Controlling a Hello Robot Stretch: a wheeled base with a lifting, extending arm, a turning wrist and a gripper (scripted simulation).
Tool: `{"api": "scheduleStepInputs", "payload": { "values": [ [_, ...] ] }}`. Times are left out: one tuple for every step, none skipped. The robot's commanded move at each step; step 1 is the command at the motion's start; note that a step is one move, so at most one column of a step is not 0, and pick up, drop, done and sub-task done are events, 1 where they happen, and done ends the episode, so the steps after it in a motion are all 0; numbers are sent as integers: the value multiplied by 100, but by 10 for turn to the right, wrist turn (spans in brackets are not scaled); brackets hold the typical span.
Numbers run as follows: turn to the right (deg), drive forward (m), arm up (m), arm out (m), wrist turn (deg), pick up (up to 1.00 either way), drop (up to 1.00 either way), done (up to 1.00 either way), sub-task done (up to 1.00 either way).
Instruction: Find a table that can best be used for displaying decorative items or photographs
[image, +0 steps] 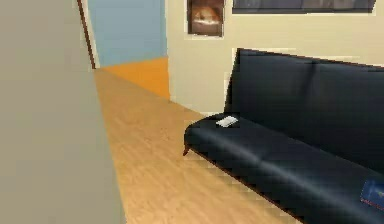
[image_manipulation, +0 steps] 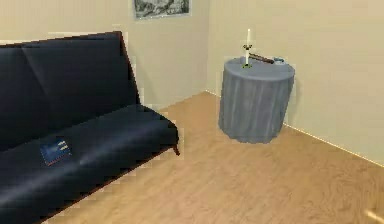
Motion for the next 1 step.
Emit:
{"api": "scheduleStepInputs", "payload": {
  "values": [
    [0, 100, 0, 0, 0, 0, 0, 0, 0]
  ]
}}
